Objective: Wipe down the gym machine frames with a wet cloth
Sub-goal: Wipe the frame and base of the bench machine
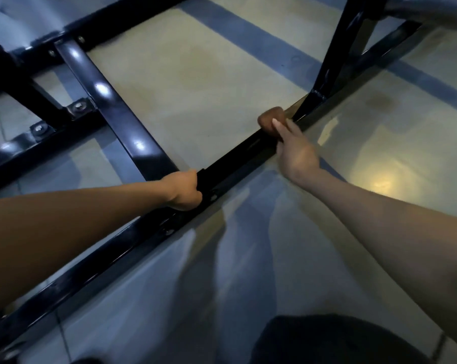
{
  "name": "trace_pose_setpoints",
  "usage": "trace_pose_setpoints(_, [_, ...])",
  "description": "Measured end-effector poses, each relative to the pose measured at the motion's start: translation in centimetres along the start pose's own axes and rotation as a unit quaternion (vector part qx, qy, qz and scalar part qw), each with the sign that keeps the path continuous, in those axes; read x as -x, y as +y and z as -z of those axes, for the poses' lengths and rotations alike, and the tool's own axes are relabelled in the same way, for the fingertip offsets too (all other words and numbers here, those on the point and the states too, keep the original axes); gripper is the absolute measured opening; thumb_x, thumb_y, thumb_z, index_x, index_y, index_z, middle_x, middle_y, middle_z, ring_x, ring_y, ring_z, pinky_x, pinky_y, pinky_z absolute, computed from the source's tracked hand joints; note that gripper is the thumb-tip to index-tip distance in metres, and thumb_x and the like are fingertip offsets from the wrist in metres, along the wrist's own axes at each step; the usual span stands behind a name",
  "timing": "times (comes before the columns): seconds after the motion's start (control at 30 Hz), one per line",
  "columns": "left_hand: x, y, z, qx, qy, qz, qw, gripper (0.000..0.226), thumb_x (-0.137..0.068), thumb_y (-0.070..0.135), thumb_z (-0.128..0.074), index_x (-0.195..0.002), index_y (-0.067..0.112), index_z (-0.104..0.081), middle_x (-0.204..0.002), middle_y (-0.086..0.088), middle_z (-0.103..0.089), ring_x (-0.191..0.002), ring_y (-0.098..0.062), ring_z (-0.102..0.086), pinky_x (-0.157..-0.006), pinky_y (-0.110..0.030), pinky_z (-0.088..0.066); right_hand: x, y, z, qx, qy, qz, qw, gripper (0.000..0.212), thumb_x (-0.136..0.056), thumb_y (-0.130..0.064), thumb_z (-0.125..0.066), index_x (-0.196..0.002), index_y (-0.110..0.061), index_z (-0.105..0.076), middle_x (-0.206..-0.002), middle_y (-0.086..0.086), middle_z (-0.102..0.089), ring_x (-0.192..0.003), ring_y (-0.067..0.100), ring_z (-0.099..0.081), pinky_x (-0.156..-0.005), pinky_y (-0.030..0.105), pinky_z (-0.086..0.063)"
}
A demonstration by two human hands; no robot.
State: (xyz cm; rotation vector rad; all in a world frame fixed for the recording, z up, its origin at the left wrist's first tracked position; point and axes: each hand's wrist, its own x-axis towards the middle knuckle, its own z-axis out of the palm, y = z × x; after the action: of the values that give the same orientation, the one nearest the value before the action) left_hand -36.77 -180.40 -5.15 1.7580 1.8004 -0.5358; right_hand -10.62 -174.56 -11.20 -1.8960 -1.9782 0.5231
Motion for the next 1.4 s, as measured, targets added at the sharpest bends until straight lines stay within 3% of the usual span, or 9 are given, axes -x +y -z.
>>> trace_pose_setpoints(0.1, [0.0,0.3,0.2,0.069,-0.001,0.042,0.997,0.045,-0.085,0.021,-0.058,-0.129,0.016,-0.051,-0.122,-0.008,-0.061,-0.105,-0.027,-0.060,-0.082,-0.034,-0.050,3.7,-2.2,-1.5,-0.025,-0.072,0.137,0.988,0.063,-0.106,-0.015,-0.046,-0.163,-0.033,-0.028,-0.172,-0.004,-0.017,-0.145,0.024,-0.043,-0.108,0.034,-0.045])
trace_pose_setpoints(0.2, [0.6,0.0,0.5,0.122,-0.012,0.051,0.991,0.050,-0.083,0.014,-0.057,-0.132,0.019,-0.052,-0.122,-0.007,-0.061,-0.107,-0.027,-0.061,-0.088,-0.037,-0.056,4.6,-1.2,-1.6,0.049,-0.098,0.264,0.958,0.065,-0.104,-0.021,-0.049,-0.161,-0.044,-0.026,-0.171,-0.013,-0.019,-0.117,0.030,-0.064,-0.069,0.033,-0.049])
trace_pose_setpoints(0.37, [1.6,1.9,1.9,0.084,-0.055,0.055,0.993,0.039,-0.090,0.010,-0.056,-0.130,0.007,-0.053,-0.115,-0.012,-0.062,-0.101,-0.029,-0.062,-0.078,-0.033,-0.054,0.5,0.3,0.4,-0.066,-0.011,0.012,0.998,0.056,-0.107,-0.020,-0.045,-0.160,-0.035,-0.035,-0.169,0.000,-0.028,-0.145,0.028,-0.045,-0.113,0.038,-0.043])
trace_pose_setpoints(0.47, [1.0,4.7,3.0,-0.018,-0.038,0.018,0.999,0.040,-0.093,0.019,-0.060,-0.127,0.000,-0.055,-0.115,-0.016,-0.063,-0.101,-0.033,-0.065,-0.073,-0.032,-0.051,1.3,-2.6,0.2,-0.055,-0.077,0.027,0.995,0.058,-0.106,-0.019,-0.045,-0.161,-0.035,-0.034,-0.171,-0.002,-0.021,-0.151,0.024,-0.036,-0.120,0.033,-0.032])
trace_pose_setpoints(0.6, [-2.0,7.2,4.0,-0.077,0.019,-0.025,0.997,0.052,-0.090,0.031,-0.067,-0.133,0.006,-0.051,-0.121,-0.015,-0.061,-0.106,-0.032,-0.064,-0.076,-0.032,-0.051,2.1,-3.9,-1.0,0.041,-0.145,0.197,0.969,0.064,-0.105,-0.022,-0.043,-0.160,-0.048,-0.024,-0.170,-0.017,-0.017,-0.137,0.027,-0.053,-0.099,0.041,-0.051])
trace_pose_setpoints(0.8, [-6.5,7.6,4.4,-0.009,0.024,-0.085,0.996,0.056,-0.089,0.046,-0.074,-0.121,0.005,-0.055,-0.105,-0.011,-0.057,-0.092,-0.031,-0.056,-0.073,-0.032,-0.041,-2.4,0.2,1.0,-0.002,-0.008,-0.024,1.000,0.057,-0.107,-0.019,-0.044,-0.161,-0.033,-0.033,-0.170,0.000,-0.026,-0.150,0.025,-0.038,-0.119,0.035,-0.035])
trace_pose_setpoints(1.0, [-11.0,6.8,2.8,0.048,-0.023,-0.160,0.986,0.054,-0.083,0.044,-0.077,-0.121,0.009,-0.063,-0.108,-0.010,-0.067,-0.092,-0.027,-0.064,-0.072,-0.029,-0.050,2.2,-2.0,-0.3,0.038,-0.050,0.096,0.993,0.060,-0.105,-0.022,-0.048,-0.160,-0.041,-0.031,-0.168,-0.013,-0.027,-0.137,0.022,-0.052,-0.090,0.042,-0.056])
trace_pose_setpoints(1.27, [-11.3,5.2,3.7,-0.046,-0.032,-0.217,0.975,0.056,-0.088,0.060,-0.065,-0.114,0.010,-0.065,-0.100,-0.011,-0.064,-0.090,-0.034,-0.063,-0.071,-0.031,-0.047,-3.4,-3.1,1.0,0.091,-0.024,-0.067,0.993,0.057,-0.108,-0.021,-0.044,-0.162,-0.033,-0.031,-0.169,0.004,-0.028,-0.141,0.034,-0.048,-0.109,0.045,-0.048])
trace_pose_setpoints(1.4, [-10.6,5.0,4.2,-0.066,-0.001,-0.221,0.973,0.051,-0.089,0.059,-0.062,-0.108,0.012,-0.064,-0.088,-0.007,-0.059,-0.080,-0.028,-0.059,-0.070,-0.032,-0.045,-0.1,-5.5,0.0,0.117,-0.107,0.081,0.984,0.061,-0.105,-0.023,-0.049,-0.162,-0.036,-0.029,-0.169,-0.003,-0.026,-0.124,0.031,-0.061,-0.092,0.047,-0.057])
